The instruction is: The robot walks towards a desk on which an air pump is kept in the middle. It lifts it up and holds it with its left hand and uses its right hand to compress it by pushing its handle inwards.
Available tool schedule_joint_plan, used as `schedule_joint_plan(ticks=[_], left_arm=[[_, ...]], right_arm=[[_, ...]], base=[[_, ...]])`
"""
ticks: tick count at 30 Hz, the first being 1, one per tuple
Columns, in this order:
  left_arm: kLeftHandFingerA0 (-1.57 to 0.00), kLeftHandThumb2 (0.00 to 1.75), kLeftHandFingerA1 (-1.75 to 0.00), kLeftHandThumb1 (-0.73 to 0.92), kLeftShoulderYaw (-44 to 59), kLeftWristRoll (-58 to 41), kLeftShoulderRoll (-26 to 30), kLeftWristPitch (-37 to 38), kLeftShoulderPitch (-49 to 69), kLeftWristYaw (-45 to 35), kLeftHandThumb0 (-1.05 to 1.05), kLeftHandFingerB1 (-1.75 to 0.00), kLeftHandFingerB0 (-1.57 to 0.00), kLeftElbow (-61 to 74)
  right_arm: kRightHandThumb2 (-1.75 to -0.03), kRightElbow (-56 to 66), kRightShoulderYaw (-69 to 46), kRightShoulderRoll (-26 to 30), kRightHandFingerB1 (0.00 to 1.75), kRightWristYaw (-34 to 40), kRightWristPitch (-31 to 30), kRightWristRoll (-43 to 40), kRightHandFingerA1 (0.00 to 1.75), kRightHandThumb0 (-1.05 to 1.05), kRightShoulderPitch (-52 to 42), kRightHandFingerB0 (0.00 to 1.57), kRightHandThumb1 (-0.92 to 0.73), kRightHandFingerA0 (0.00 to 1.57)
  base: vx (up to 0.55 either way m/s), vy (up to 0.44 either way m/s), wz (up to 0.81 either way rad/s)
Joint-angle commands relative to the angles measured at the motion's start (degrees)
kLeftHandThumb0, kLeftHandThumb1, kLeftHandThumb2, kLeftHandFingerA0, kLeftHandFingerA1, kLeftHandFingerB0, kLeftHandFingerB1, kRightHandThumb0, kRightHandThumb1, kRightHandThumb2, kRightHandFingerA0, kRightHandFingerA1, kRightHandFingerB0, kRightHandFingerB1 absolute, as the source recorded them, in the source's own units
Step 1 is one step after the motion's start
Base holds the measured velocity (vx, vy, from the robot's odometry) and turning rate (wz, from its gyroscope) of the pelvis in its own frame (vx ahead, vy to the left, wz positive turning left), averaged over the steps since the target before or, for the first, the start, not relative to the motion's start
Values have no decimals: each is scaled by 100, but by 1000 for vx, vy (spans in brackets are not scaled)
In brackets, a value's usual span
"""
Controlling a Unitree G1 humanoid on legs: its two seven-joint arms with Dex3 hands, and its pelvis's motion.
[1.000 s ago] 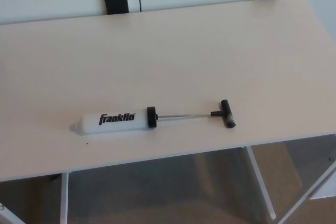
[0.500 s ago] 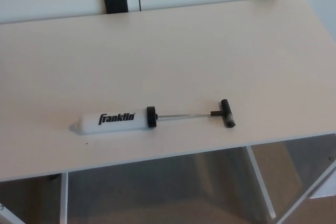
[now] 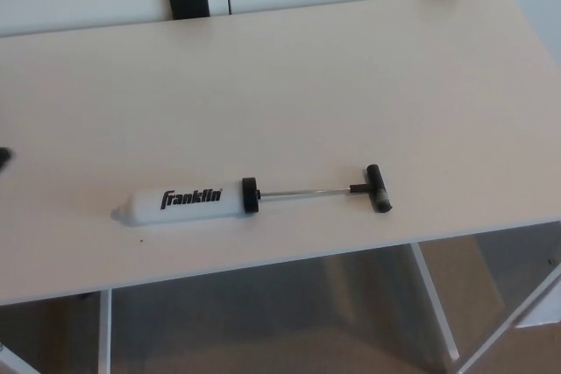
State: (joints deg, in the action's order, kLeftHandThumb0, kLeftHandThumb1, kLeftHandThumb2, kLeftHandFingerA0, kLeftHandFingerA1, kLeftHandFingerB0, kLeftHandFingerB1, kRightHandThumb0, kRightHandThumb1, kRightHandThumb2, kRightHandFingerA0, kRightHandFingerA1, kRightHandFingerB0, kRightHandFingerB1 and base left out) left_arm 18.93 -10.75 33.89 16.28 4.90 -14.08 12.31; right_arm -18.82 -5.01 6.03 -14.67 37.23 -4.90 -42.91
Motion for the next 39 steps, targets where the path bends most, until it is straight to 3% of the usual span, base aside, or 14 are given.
schedule_joint_plan(ticks=[1,7,8,9,10,19,22,29,30,31,32,37,38,39], left_arm=[[-25,72,-41,44,-2876,4356,65,-1585,-1586,-532,-63,-35,-9,-421],[-18,72,-41,42,-3556,4971,-64,-1578,-1933,-416,-62,-34,-7,-1104],[-23,56,-30,53,-3650,5016,-71,-1599,-1961,-443,-56,-27,-10,-1181],[-23,56,-30,53,-3712,5048,-72,-1615,-1979,-463,-56,-27,-10,-1229],[0,89,-48,33,-3847,5138,-104,-1655,-2027,-465,-33,-50,0,-1360],[0,88,-48,32,-4516,5602,-265,-1856,-2497,-236,-32,-49,0,-2151],[0,87,-48,27,-4903,6164,-267,-1864,-2805,115,-34,-50,-1,-2604],[0,88,-47,28,-5248,6412,-219,-1956,-3066,333,-34,-49,0,-2916],[-13,80,-37,43,-5443,6632,-225,-2075,-3206,215,-68,-29,0,-2993],[-13,80,-37,43,-5443,6632,-225,-2075,-3206,215,-68,-29,0,-2993],[-11,60,-23,50,-5570,6782,-236,-2158,-3281,118,-67,-23,-6,-3017],[-11,62,-23,47,-5898,6954,-365,-2410,-3490,13,-69,-23,-6,-3205],[-9,78,-24,44,-5960,6967,-401,-2453,-3530,15,-70,-25,-3,-3256],[-9,78,-24,44,-6006,6970,-418,-2483,-3557,21,-70,-25,-3,-3286]], right_arm=[[-61,521,65,3,40,-146,-96,-225,45,-29,-454,45,-73,59],[-61,441,95,-37,39,-36,-111,-55,44,-31,-401,45,-73,58],[-62,570,133,-57,39,-19,-178,-30,44,-30,-468,44,-74,58],[-62,655,160,-72,39,-9,-221,-18,44,-30,-513,44,-74,58],[-62,681,171,-79,39,8,-202,20,44,-27,-531,44,-75,58],[-62,584,155,-44,39,-124,-108,-159,46,-28,-523,45,-75,62],[-61,761,178,-37,38,-88,-117,-104,46,-34,-634,45,-74,64],[-61,781,209,-20,39,-118,-51,-119,46,-32,-638,45,-74,63],[-61,816,210,-7,39,-136,-24,-142,46,-32,-656,46,-74,65],[-61,816,210,-7,39,-136,-24,-142,46,-32,-656,46,-74,65],[-61,843,215,-5,39,-145,2,-157,46,-31,-677,46,-74,64],[-61,697,217,-26,39,-214,69,-277,46,-30,-617,46,-74,65],[-62,737,221,-31,38,-218,2,-308,45,-29,-637,46,-75,65],[-62,783,226,-32,38,-217,-51,-323,45,-29,-660,46,-75,65]], base=[[0,0,0],[0,0,0],[0,0,0],[0,0,0],[0,0,0],[0,0,0],[0,0,0],[0,0,0],[0,0,0],[0,0,0],[0,0,0],[0,0,0],[0,0,0],[0,0,0]])
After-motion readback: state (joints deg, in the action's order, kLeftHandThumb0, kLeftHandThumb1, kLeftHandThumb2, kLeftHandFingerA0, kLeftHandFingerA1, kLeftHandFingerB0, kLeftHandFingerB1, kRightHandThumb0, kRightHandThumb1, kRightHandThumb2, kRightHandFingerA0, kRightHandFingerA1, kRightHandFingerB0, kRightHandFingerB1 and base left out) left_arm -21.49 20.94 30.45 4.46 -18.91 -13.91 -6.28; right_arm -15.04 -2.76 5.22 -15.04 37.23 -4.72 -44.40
